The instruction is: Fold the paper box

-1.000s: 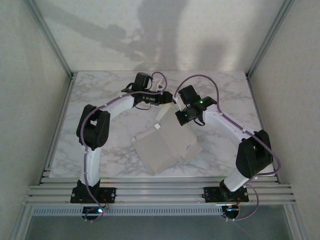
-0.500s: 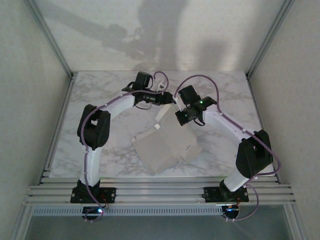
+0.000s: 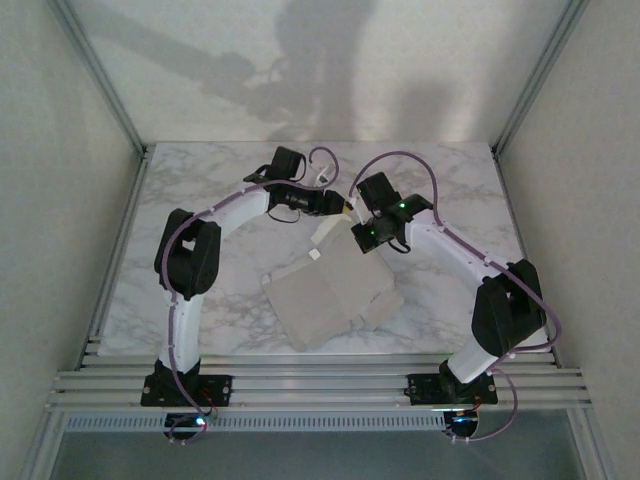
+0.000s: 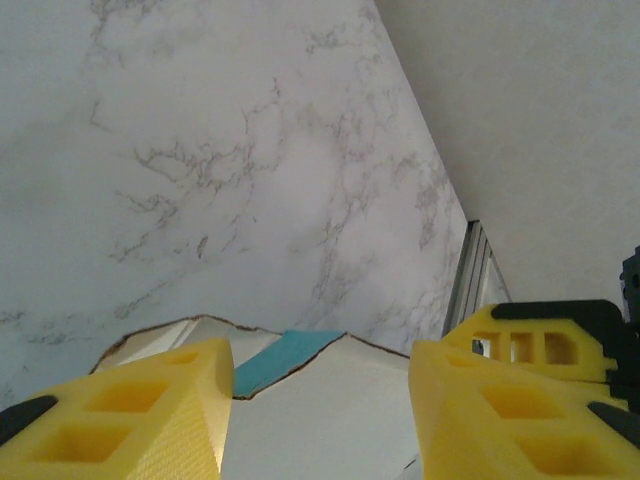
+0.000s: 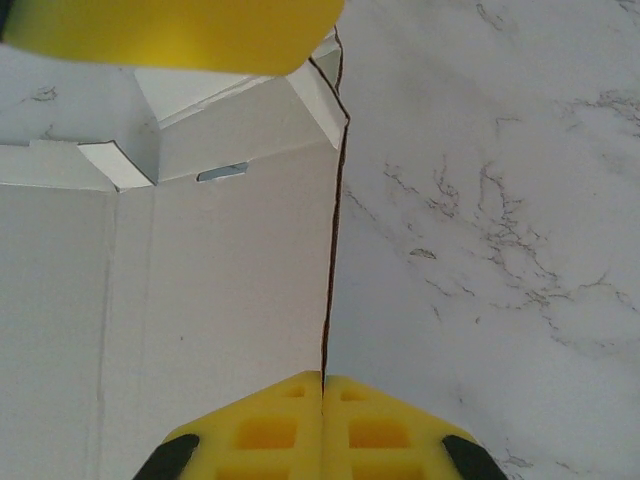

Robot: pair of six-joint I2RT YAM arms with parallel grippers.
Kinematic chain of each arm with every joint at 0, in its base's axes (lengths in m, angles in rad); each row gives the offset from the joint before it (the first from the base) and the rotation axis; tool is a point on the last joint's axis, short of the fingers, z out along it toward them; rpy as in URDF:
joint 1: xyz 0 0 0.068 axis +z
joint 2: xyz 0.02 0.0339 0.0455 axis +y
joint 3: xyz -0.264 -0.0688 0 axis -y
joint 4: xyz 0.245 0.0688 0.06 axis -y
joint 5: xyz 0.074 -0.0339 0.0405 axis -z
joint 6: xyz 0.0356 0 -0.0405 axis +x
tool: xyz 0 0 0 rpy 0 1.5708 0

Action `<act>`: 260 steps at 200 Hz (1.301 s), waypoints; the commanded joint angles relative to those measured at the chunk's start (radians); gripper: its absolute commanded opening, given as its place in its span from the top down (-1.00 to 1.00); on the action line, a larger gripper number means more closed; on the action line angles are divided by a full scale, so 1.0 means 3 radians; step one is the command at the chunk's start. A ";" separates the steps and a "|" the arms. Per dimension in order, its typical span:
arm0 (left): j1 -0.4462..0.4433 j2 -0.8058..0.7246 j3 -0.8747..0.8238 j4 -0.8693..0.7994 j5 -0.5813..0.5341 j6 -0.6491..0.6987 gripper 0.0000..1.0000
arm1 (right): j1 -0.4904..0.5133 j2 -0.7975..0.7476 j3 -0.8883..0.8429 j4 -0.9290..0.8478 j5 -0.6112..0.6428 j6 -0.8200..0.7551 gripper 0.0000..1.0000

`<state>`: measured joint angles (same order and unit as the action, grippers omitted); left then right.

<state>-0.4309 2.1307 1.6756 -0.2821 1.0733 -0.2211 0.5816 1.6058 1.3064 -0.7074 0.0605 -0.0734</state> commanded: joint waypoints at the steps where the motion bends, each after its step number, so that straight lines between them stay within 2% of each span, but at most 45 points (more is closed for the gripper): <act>1: -0.0071 -0.0071 0.0050 -0.0177 0.0155 0.0171 0.02 | 0.0032 -0.0080 -0.0026 0.0032 0.0024 0.0035 1.00; 94: -0.0185 -0.0116 0.0042 -0.0342 0.0176 0.0287 0.03 | 0.0030 -0.0076 -0.0039 0.0033 0.0049 0.0030 1.00; 225: -0.0317 -0.0030 0.0080 -0.0107 0.0318 0.0010 0.03 | 0.0031 -0.0085 -0.0039 0.0050 -0.0010 0.0030 1.00; 260: -0.0304 -0.0067 0.0062 -0.0040 0.0206 -0.0038 0.05 | 0.0036 -0.0088 -0.0054 0.0043 0.0042 0.0025 1.00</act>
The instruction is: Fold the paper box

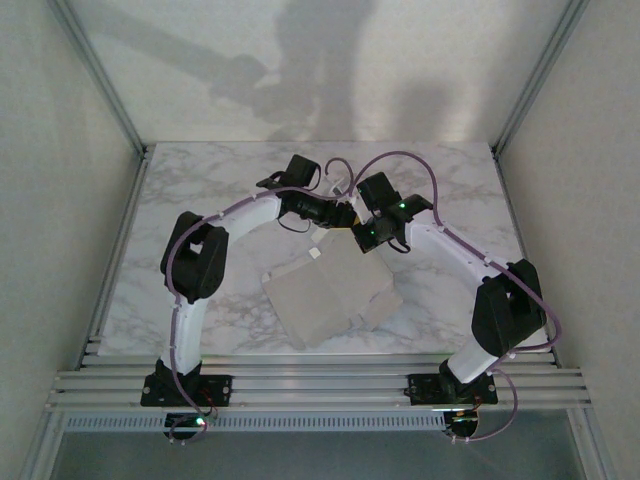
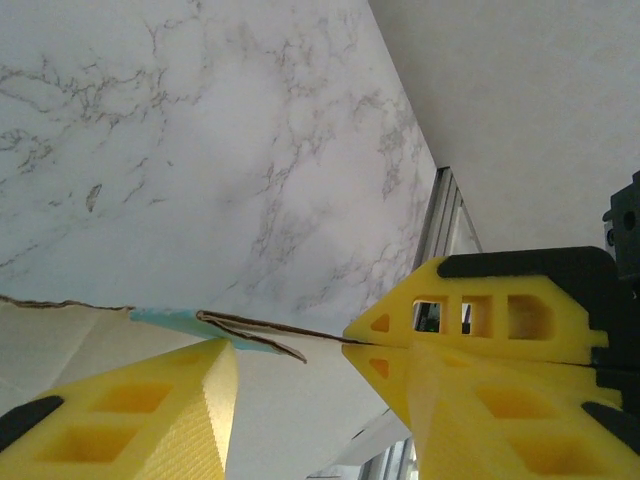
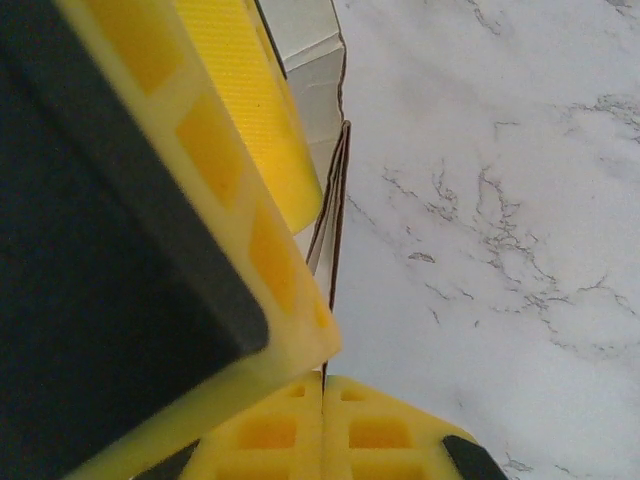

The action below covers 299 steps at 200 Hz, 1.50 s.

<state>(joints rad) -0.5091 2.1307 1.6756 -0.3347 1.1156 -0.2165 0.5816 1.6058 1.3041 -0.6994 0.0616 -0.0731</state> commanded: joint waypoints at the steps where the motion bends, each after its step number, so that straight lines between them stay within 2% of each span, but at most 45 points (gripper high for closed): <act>1: -0.0042 -0.0072 0.0058 0.0135 0.0057 -0.0052 0.05 | 0.0035 -0.0090 -0.0047 0.0016 0.0039 0.0024 1.00; 50: 0.0167 -0.0436 -0.0310 0.0332 -0.0215 -0.0101 0.04 | 0.0035 -0.0107 -0.0053 0.0010 0.0158 0.0032 1.00; 88: 0.0381 -0.0711 -0.0593 0.0355 -0.0472 -0.0117 0.04 | 0.0148 -0.0116 -0.0023 -0.0018 0.0441 -0.0013 1.00; 120: 0.0567 -0.0943 -0.0937 0.0545 -0.0604 -0.0158 0.02 | 0.0311 -0.0100 0.0046 -0.0051 0.0887 -0.0090 1.00; 176: 0.0868 -0.1196 -0.1599 0.0971 -0.0752 0.0047 0.00 | 0.0758 0.0002 0.0195 -0.0087 0.1826 -0.0446 1.00; 219: 0.0862 -0.1252 -0.1925 0.1581 -0.0641 0.0122 -0.02 | 0.0964 0.0047 0.0209 0.0057 0.2230 -0.0729 1.00; 263: 0.0860 -0.1204 -0.2078 0.2232 -0.0289 0.0377 -0.13 | 0.1018 0.0040 0.0220 0.0102 0.2112 -0.0871 1.00; 280: 0.0858 -0.1141 -0.2019 0.2225 -0.0147 0.0623 -0.15 | 0.1012 0.0046 0.0225 0.0077 0.2048 -0.0886 1.00; 299: 0.0853 -0.1002 -0.1772 0.1799 0.0000 0.1005 -0.15 | 0.1012 0.0042 0.0219 0.0036 0.1954 -0.0882 1.00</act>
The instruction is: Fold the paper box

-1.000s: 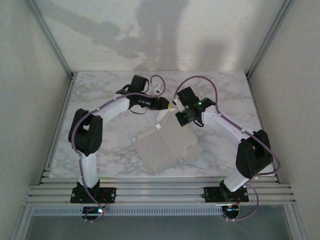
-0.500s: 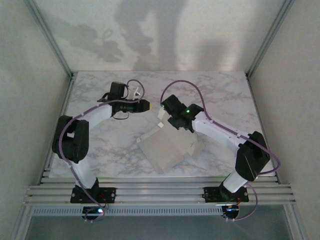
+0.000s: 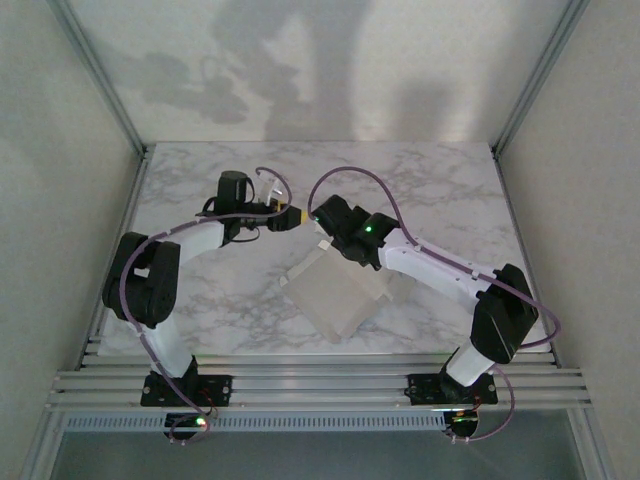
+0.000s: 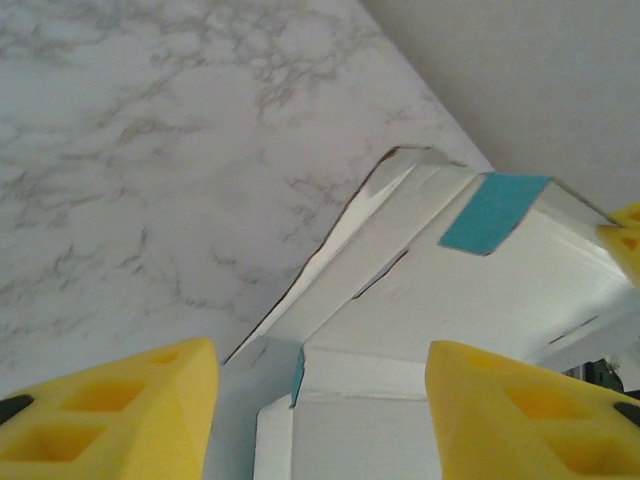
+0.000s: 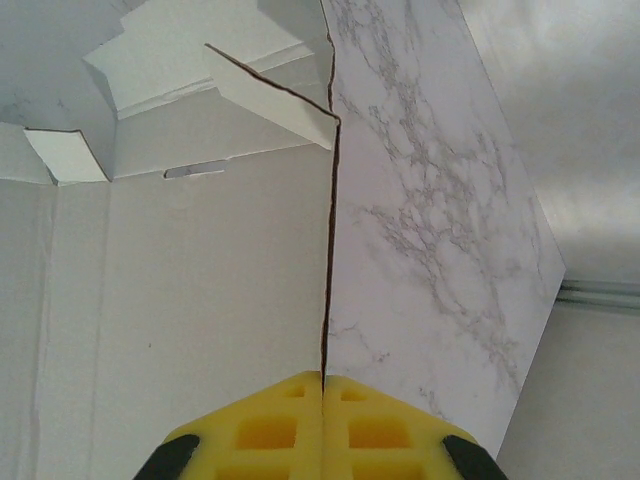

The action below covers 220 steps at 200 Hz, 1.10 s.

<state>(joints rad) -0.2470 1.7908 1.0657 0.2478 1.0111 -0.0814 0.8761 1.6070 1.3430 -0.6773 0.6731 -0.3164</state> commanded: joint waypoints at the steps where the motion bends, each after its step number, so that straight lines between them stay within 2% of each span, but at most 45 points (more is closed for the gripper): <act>1: -0.0020 0.0141 0.0275 -0.0162 0.0358 0.0574 -0.16 | 0.0033 0.0038 0.0090 -0.0041 -0.0088 -0.0070 1.00; 34: -0.0071 0.0310 0.0558 -0.0695 0.0503 0.1121 -0.16 | 0.0032 0.0039 0.0104 -0.0087 -0.0206 -0.0041 1.00; 92: -0.0126 0.0615 0.0958 -0.1189 0.0614 0.1571 -0.14 | 0.0036 0.0089 0.0150 -0.0133 -0.0304 -0.0039 1.00; 126: -0.0198 0.0828 0.1291 -0.1745 0.0696 0.2013 -0.08 | 0.0030 0.0120 0.0161 -0.0134 -0.0298 -0.0027 1.00; 146: -0.0218 0.0918 0.1418 -0.1982 0.0697 0.2196 0.04 | 0.0020 0.0125 0.0166 -0.0140 -0.0306 -0.0020 1.00; 174: -0.0225 0.0951 0.1444 -0.2135 0.0661 0.2373 0.38 | 0.0005 0.0145 0.0171 -0.0146 -0.0316 -0.0016 1.00; 191: -0.0225 0.0954 0.1454 -0.2208 0.0648 0.2446 0.41 | 0.0004 0.0157 0.0182 -0.0154 -0.0322 -0.0014 1.00; 206: -0.0230 0.0940 0.1451 -0.2271 0.0642 0.2543 0.55 | -0.0004 0.0165 0.0184 -0.0156 -0.0331 -0.0009 1.00; 220: -0.0239 0.0908 0.1434 -0.2262 0.0577 0.2530 0.57 | -0.0010 0.0180 0.0186 -0.0159 -0.0336 -0.0004 1.00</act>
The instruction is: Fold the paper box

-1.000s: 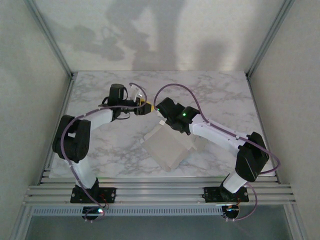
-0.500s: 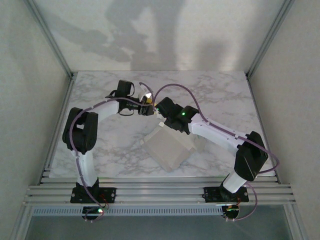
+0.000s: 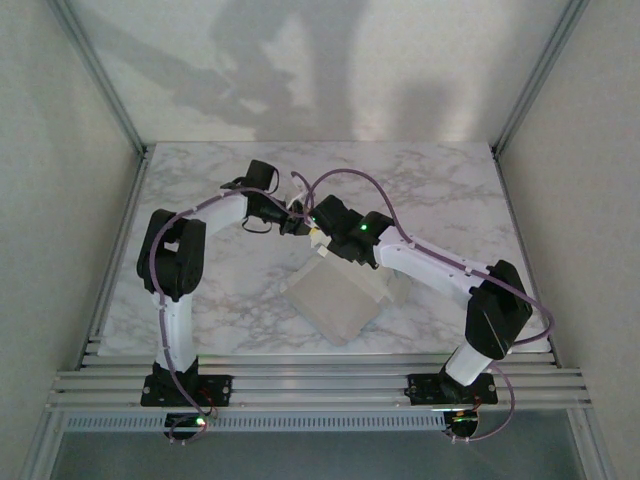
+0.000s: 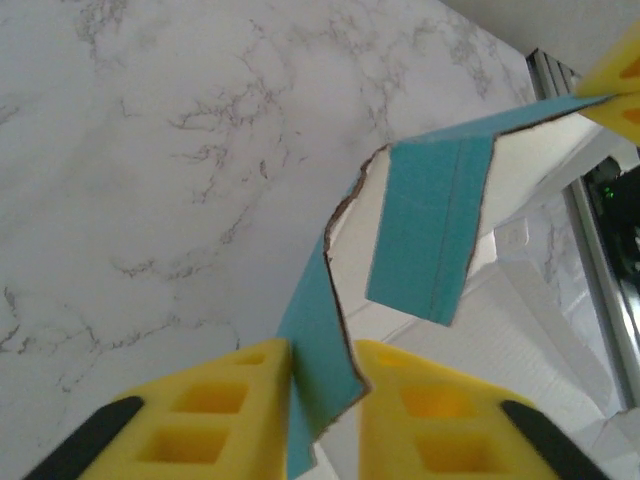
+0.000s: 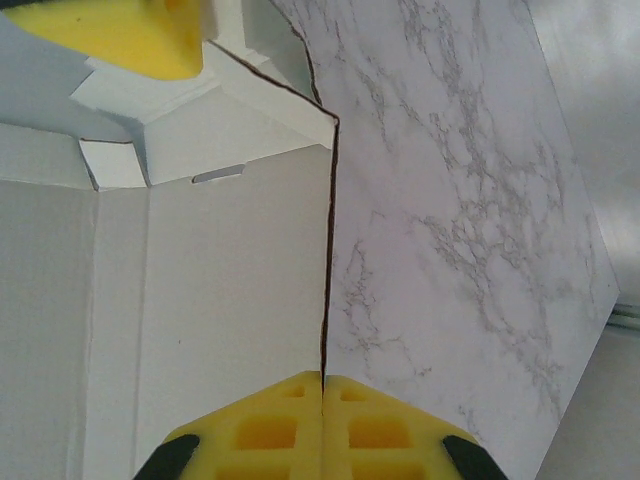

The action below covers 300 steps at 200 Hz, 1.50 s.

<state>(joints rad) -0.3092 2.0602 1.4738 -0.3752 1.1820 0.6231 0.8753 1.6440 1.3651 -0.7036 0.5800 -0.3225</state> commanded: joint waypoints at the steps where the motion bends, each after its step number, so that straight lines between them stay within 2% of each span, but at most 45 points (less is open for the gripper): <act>1: -0.0030 0.0005 0.0076 -0.0183 0.0002 0.0179 0.57 | -0.0008 0.0057 0.0113 -0.0072 -0.0026 0.0019 1.00; 37: -0.0096 -0.0173 -0.0149 0.0365 -0.0377 -0.0274 0.69 | -0.0006 0.0039 0.0093 -0.0078 -0.0056 0.0050 1.00; 43: -0.0110 -0.0200 -0.0189 0.0484 -0.0455 -0.0370 0.78 | -0.0006 0.0034 0.0087 -0.0078 -0.0061 0.0052 1.00; 63: -0.0157 -0.0292 -0.0287 0.0723 -0.0634 -0.0559 0.84 | -0.0004 0.0002 0.0073 -0.0085 -0.0087 0.0067 1.00; 67: -0.0168 -0.0313 -0.0316 0.0773 -0.0670 -0.0592 0.90 | -0.0007 -0.0006 0.0072 -0.0089 -0.0088 0.0068 1.00; 118: -0.0288 -0.0665 -0.0748 0.1496 -0.1049 -0.1029 0.90 | -0.0050 -0.0148 0.0153 -0.0179 -0.0318 0.0264 0.55; 154: -0.0313 -0.0708 -0.0824 0.1562 -0.1043 -0.1138 0.82 | -0.0149 -0.0453 0.0169 -0.0274 -0.0554 0.0557 0.15; 173: -0.0358 -0.0742 -0.0910 0.1650 -0.1171 -0.1151 0.82 | -0.0221 -0.0636 0.0193 -0.0378 -0.0787 0.0779 -0.16; 187: -0.0380 -0.0761 -0.0916 0.1598 -0.1245 -0.1115 0.82 | -0.0264 -0.0771 0.0201 -0.0450 -0.0967 0.0964 -0.22; 204: -0.0381 -0.0766 -0.0918 0.1598 -0.1287 -0.1164 0.81 | -0.0279 -0.0939 0.0151 -0.0460 -0.1312 0.1237 -0.15; 225: -0.0381 -0.0757 -0.0915 0.1592 -0.1342 -0.1195 0.82 | -0.0258 -0.1101 -0.0038 -0.0351 -0.1723 0.1612 0.04; 245: -0.0387 -0.0764 -0.0919 0.1588 -0.1385 -0.1210 0.82 | -0.0143 -0.1270 -0.0454 -0.0011 -0.1884 0.1922 0.19; 256: -0.0388 -0.0757 -0.0919 0.1588 -0.1406 -0.1213 0.81 | -0.0081 -0.1325 -0.0747 0.0179 -0.1860 0.2101 0.27; 283: -0.0400 -0.0722 -0.0881 0.1522 -0.1434 -0.1204 0.81 | -0.0029 -0.1462 -0.1555 0.0849 -0.1734 0.2574 0.74; 300: -0.0406 -0.0710 -0.0863 0.1485 -0.1440 -0.1200 0.80 | 0.0001 -0.1480 -0.2048 0.1260 -0.1659 0.2732 0.89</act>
<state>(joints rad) -0.4225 1.8652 1.2064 0.0776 0.7609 0.2749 0.8600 1.2217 0.9054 -0.5262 0.0666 0.3428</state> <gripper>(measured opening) 0.097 0.096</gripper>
